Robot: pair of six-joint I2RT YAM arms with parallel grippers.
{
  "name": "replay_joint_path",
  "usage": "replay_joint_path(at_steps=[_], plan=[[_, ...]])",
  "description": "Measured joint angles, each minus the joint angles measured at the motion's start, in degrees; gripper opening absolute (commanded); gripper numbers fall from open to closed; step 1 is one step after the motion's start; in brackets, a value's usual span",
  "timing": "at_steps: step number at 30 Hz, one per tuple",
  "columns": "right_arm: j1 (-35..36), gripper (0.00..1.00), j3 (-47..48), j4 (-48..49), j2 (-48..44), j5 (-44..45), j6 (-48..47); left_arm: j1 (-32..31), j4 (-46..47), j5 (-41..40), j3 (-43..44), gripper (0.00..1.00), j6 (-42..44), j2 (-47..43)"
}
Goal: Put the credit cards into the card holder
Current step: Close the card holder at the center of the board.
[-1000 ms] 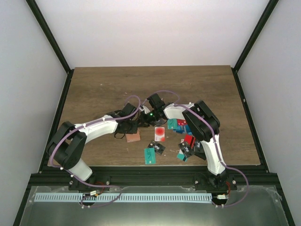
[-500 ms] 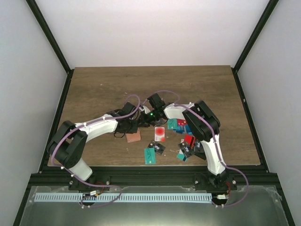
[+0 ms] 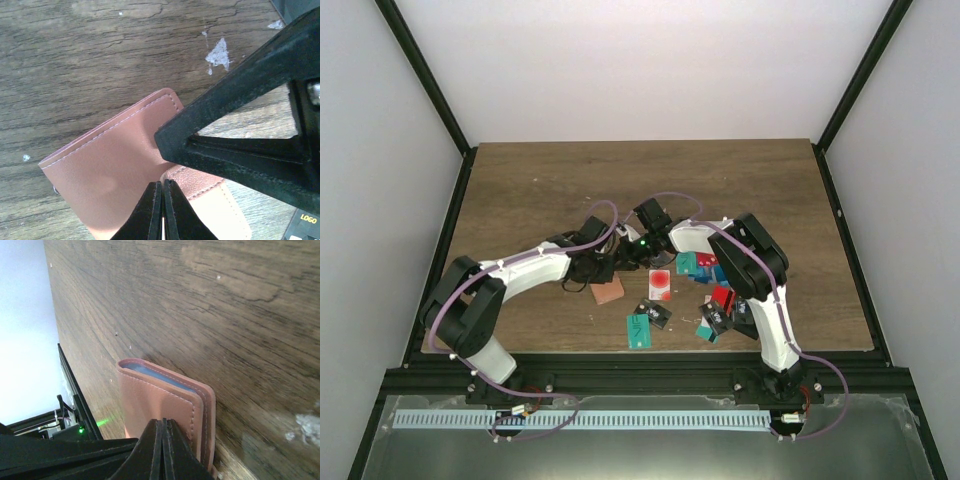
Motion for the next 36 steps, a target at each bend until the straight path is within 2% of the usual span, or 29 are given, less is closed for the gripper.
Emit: replay_joint_path(at_steps=[13, 36], plan=[[0.0, 0.01, 0.0, 0.02, 0.0, 0.02, 0.42, -0.59, -0.9, 4.33, 1.75, 0.04, 0.0, 0.31], [0.0, 0.01, 0.0, 0.0, 0.0, 0.04, 0.44, -0.59, -2.4, -0.02, 2.1, 0.04, 1.33, 0.9]])
